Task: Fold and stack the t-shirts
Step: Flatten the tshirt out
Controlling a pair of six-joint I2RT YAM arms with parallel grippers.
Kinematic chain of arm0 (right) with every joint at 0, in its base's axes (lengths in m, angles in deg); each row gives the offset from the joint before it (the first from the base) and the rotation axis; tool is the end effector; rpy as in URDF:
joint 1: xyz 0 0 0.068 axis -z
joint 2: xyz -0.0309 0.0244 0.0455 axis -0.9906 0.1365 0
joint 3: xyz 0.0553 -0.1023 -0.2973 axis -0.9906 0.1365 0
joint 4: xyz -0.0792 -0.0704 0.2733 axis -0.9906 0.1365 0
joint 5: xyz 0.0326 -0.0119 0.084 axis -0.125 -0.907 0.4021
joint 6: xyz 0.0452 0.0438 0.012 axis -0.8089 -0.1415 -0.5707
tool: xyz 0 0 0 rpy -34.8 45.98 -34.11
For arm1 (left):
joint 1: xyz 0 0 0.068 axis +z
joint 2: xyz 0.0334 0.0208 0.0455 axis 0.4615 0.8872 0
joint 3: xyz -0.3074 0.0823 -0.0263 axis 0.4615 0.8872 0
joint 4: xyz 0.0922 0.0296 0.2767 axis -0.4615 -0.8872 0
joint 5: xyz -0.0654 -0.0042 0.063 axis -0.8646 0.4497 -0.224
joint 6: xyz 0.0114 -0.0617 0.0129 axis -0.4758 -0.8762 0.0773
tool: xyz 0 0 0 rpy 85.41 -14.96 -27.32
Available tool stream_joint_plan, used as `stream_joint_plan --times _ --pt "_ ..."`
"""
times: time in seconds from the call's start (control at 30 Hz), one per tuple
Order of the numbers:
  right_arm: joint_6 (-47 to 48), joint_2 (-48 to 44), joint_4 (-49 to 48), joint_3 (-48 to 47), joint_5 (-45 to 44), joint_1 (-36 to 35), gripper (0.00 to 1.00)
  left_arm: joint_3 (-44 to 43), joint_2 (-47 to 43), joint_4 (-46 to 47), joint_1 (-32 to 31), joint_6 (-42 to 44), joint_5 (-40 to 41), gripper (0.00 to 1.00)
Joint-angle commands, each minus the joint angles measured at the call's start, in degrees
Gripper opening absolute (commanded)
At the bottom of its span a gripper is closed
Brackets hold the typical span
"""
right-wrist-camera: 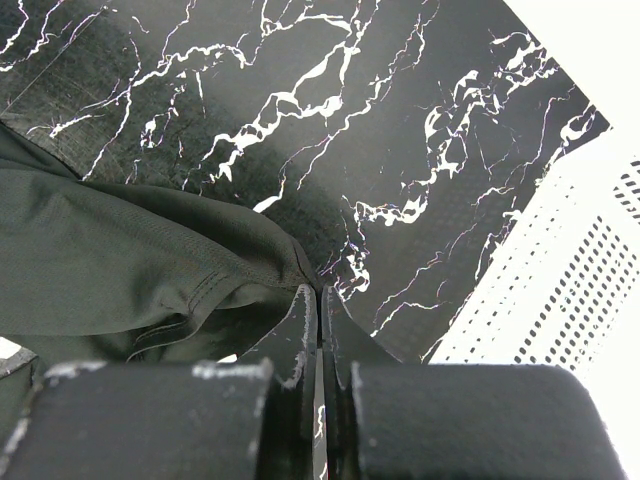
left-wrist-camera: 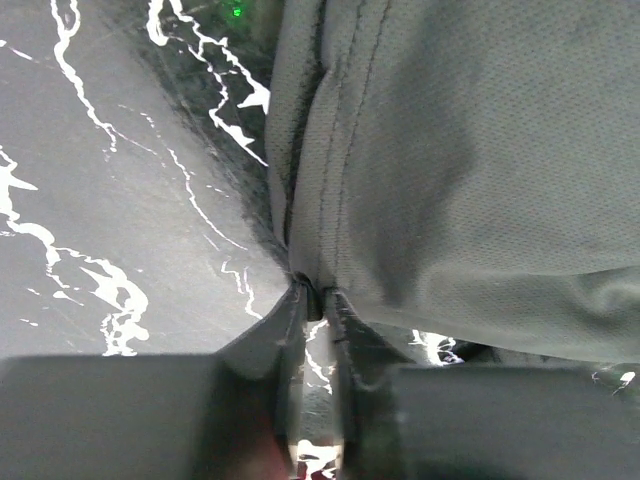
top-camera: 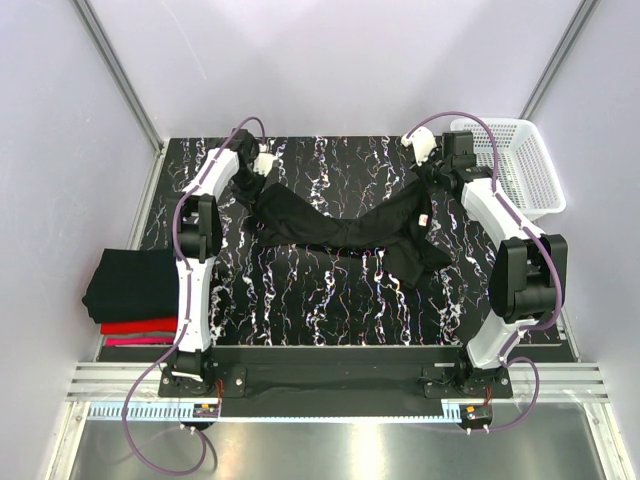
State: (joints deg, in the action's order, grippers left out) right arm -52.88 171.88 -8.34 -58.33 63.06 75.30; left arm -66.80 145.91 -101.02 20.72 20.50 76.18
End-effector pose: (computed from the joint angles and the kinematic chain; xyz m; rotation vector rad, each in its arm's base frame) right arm 0.4444 0.0636 0.3087 -0.9283 2.0323 -0.0552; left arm 0.5696 -0.0757 0.1749 0.7566 2.7917 -0.1877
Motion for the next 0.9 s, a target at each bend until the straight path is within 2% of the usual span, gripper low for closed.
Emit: stream_joint_plan --times 0.0,0.27,0.33,0.47,0.63,0.77,0.8,0.87 --pt "1.1 0.27 -1.09 -1.71 -0.36 0.0 0.0 -0.24 0.25 -1.02 0.26 0.59 -2.06 0.0" --pt "8.57 1.33 -1.53 4.78 -3.88 0.08 0.0 1.87 -6.67 -0.67 1.22 -0.29 -2.85 0.0" --pt "9.8 -0.16 2.14 6.37 -1.71 0.08 0.0 3.44 -8.7 -0.41 1.49 -0.29 -3.2 0.0" --pt "12.96 -2.97 17.77 6.99 8.12 0.08 0.0 6.25 -13.88 -0.49 1.84 -0.11 -4.25 0.0" --pt "13.93 -2.2 34.04 4.46 14.21 -0.09 0.0 6.71 -15.04 -0.41 1.84 -0.73 -5.05 0.0" --pt "18.5 5.35 51.25 -4.32 17.38 -0.18 0.02 5.92 -14.08 -0.4 1.84 -0.64 -4.87 0.0" --pt "20.16 10.24 59.73 -6.7 18.0 -0.09 0.02 5.83 -13.99 -0.32 1.84 -0.64 -4.7 0.0" --pt "18.95 14.93 65.15 -12.33 19.23 0.08 0.08 5.3 -13.55 -0.32 1.84 -0.46 -4.43 0.0"
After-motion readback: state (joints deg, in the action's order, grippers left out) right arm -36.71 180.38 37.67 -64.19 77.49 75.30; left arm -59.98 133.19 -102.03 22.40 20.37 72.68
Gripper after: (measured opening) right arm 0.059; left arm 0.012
